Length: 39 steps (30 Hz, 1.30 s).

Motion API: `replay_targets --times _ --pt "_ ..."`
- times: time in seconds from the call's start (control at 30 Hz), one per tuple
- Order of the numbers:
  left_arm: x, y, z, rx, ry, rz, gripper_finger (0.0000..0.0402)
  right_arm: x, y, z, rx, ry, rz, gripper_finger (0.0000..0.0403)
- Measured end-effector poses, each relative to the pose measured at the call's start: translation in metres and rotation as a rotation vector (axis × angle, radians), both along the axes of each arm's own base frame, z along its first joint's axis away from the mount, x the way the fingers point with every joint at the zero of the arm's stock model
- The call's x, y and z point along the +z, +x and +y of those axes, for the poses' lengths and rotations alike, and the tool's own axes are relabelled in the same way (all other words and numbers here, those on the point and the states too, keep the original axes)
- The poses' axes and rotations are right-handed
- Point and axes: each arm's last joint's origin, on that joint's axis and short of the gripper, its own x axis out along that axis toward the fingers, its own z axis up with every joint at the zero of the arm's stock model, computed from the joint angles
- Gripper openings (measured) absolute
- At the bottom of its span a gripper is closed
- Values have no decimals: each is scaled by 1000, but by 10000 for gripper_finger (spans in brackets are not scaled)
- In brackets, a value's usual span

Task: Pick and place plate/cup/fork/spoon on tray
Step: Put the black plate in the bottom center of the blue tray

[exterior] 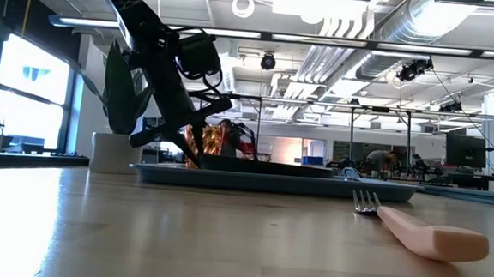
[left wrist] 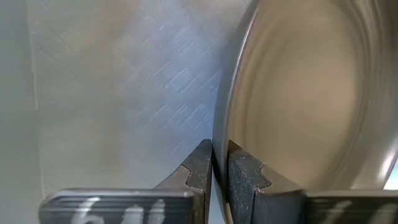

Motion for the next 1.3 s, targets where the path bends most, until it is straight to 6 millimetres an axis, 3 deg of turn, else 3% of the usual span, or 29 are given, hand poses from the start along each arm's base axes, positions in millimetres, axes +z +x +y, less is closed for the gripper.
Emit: replay_targets --times 0.53,0.97,1.3 --pt "2 -1 4 -19 -17 -21 28 0 0 0 1 1 0 99" --pt "5 0 12 -17 12 -66 88 0 0 0 5 0 1 99" --pt "5 -4 17 -44 -20 -65 90 0 0 0 11 -4 4 99"
